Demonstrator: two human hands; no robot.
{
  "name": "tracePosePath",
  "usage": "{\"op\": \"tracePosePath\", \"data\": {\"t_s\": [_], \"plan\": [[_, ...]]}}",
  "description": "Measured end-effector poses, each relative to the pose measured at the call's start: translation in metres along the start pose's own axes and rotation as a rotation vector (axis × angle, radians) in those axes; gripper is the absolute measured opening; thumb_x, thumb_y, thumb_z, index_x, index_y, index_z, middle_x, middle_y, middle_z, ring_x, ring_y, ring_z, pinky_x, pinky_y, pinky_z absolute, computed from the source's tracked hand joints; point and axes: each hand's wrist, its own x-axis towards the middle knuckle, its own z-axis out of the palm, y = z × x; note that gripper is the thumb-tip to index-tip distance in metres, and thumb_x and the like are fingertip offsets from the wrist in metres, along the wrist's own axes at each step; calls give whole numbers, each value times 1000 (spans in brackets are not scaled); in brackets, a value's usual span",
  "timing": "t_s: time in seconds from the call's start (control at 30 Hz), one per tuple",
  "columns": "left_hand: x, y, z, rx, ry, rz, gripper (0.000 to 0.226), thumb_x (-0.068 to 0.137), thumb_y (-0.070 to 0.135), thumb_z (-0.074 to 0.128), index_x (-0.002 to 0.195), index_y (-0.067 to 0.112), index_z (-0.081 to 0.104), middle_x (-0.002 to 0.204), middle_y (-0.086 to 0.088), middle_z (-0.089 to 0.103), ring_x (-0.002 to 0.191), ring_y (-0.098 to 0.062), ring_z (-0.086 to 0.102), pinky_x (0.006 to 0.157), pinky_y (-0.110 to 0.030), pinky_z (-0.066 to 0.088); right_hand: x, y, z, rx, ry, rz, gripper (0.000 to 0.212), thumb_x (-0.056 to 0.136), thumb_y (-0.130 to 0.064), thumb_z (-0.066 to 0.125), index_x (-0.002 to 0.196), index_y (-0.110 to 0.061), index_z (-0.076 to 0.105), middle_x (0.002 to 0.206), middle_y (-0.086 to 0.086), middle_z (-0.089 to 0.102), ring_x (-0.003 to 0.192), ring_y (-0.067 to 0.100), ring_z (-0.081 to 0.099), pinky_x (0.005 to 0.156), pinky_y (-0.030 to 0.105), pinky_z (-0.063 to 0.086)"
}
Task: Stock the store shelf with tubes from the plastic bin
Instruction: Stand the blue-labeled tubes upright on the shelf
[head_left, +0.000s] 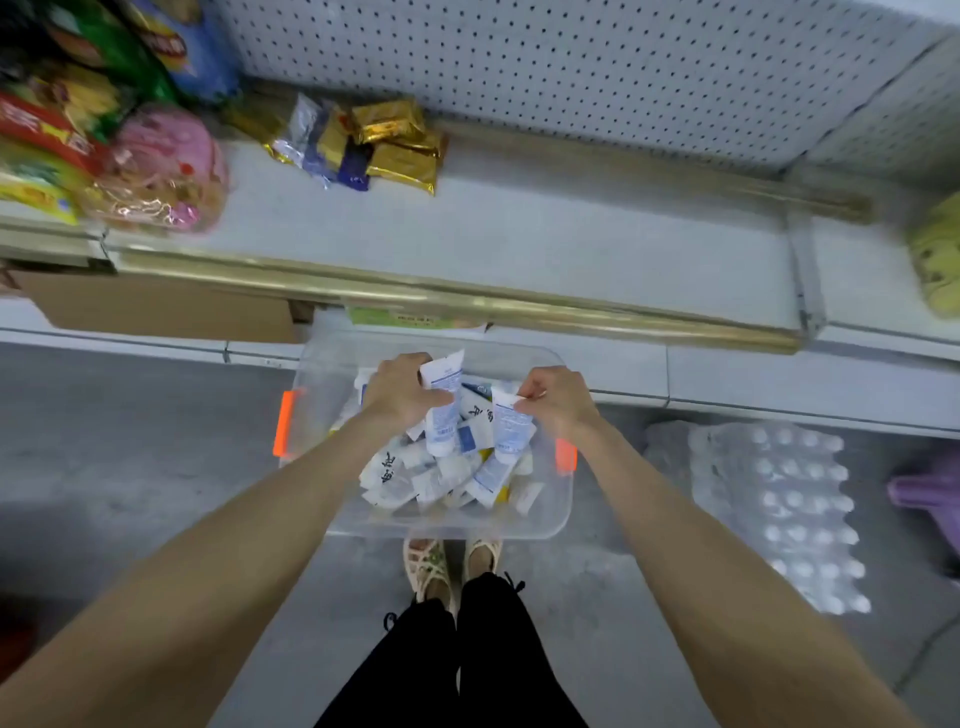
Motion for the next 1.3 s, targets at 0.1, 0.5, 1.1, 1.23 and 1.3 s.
{"op": "tracePosePath", "data": {"t_s": [0.1,0.5,1.1,1.23,1.3], "plan": [[-20,49,-39,37,54,139,27,75,29,74,94,12,63,88,-9,61,92,-28,60,64,-30,37,-20,-26,-50,-10,137,-84,7,72,-4,70,76,-9,67,81,9,67,76,14,56,67,22,41],[-101,247,-161,-18,250,685,17,76,24,75,74,11,64,65,-2,59,57,-13,50,52,-25,34,-134,-134,-261,-8,551,-374,11,77,-6,73,77,-11,63,72,-1,59,63,8,52,50,5,38],[-78,458,-171,-87,336,870,20,70,19,81,66,14,62,59,4,53,55,-7,43,49,-16,32,-142,-130,-471,197,746,-496,7,80,-2,69,81,-3,63,86,20,64,68,23,56,71,32,55],[-47,509,-155,-126,341,850,24,70,19,81,86,6,70,81,-6,67,71,-15,56,67,-27,43,-112,-116,-529,226,699,-502,10,81,-5,69,76,-9,62,81,13,64,63,15,58,60,19,55],[-34,534,-147,-163,325,835,27,70,17,80,94,10,70,90,-4,69,79,-14,61,70,-23,46,-96,-108,-557,225,698,-508,6,82,-6,69,82,-6,63,79,9,63,66,16,60,66,23,57]]}}
